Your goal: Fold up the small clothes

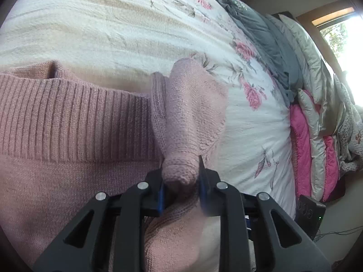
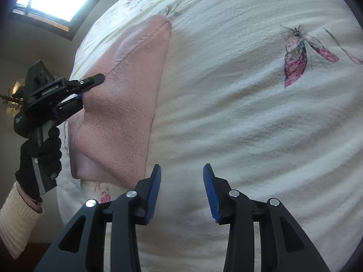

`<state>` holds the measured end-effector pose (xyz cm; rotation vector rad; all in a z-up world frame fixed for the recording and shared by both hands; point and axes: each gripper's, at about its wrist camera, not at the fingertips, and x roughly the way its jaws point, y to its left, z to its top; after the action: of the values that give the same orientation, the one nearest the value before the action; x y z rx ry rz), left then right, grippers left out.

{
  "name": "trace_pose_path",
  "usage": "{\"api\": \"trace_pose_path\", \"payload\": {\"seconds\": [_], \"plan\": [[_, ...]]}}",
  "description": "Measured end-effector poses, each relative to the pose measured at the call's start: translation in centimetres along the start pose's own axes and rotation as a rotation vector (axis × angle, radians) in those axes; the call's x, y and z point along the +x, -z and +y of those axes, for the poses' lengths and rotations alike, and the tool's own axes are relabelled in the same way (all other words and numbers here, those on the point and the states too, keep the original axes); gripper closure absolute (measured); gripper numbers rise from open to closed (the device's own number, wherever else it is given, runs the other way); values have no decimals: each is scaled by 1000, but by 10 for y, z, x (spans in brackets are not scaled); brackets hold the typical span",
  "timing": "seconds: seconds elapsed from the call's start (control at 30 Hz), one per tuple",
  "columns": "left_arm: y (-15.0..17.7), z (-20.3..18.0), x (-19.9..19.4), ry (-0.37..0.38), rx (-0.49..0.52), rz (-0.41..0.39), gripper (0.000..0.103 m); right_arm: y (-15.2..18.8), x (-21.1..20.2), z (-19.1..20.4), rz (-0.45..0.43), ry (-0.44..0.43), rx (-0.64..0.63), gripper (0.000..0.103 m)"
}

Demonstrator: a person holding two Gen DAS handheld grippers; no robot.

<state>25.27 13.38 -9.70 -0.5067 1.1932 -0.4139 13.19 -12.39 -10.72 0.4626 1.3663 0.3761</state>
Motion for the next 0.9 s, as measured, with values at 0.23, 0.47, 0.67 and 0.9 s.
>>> {"api": "trace_pose_path", "payload": {"seconds": [0.23,0.47,0.67,0.9], "plan": [[22,7,-90,28,-51,-149,83,2,2,11,-1,-10,-11,61],[41,59,-177,-69,-98,-248,83,4,16,37,20,-29,-54,61],[50,122,-195,-182,-193,-280,83,8,29,68,43,-49,-110,60],[65,172,-151,-239,-256,-177,81,14,47,107,66,-81,-164,60]]}}
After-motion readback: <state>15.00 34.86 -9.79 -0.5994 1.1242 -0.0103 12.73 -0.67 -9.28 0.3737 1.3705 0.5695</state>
